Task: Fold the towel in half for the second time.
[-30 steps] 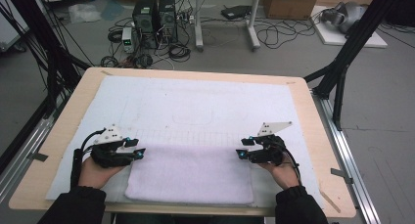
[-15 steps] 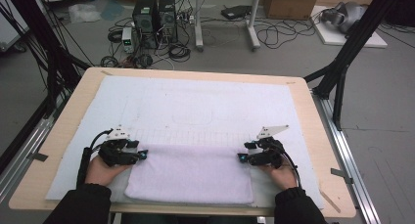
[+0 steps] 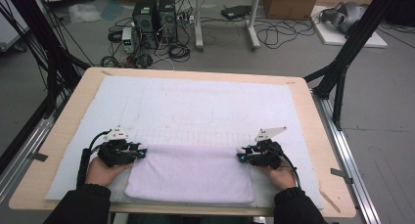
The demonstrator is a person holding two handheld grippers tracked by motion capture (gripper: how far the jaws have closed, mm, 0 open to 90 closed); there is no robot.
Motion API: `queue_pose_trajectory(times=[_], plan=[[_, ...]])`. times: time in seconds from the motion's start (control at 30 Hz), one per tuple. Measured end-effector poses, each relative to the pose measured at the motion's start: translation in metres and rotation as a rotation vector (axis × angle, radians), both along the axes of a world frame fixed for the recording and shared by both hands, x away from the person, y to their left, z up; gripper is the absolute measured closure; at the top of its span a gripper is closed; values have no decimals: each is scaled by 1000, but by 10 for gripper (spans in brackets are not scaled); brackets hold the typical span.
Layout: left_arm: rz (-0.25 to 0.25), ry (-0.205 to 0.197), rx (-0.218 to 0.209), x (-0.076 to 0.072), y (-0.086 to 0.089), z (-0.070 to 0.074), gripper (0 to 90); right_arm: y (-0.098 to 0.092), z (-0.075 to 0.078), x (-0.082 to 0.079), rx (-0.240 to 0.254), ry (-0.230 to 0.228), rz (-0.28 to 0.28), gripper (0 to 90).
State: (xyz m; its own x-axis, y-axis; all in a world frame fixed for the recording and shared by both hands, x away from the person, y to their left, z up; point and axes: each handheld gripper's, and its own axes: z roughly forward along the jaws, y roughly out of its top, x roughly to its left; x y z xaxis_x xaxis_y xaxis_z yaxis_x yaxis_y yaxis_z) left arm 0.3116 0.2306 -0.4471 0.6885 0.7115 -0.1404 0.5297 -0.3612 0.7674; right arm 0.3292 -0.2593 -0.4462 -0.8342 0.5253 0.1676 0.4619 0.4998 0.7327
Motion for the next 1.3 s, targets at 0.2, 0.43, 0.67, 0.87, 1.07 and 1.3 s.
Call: queue_pose_trajectory(times=[0.2,0.43,0.67,0.87,1.07,1.3], plan=[[-16,-2,-11,-2,0,0,762,1,1,-1,3,1,13,766],[-3,-40,19,-8,-4,4,789,-1,5,-2,12,9,13,798],[14,-101,30,-8,-8,20,795,1,21,-2,3,-27,30,806],[66,-164,19,12,-13,40,795,3,41,15,-17,-67,2,807],[122,-183,8,43,-13,53,797,0,56,45,4,-94,-74,807],[142,-237,29,77,-16,74,797,3,71,80,2,-94,-126,811]])
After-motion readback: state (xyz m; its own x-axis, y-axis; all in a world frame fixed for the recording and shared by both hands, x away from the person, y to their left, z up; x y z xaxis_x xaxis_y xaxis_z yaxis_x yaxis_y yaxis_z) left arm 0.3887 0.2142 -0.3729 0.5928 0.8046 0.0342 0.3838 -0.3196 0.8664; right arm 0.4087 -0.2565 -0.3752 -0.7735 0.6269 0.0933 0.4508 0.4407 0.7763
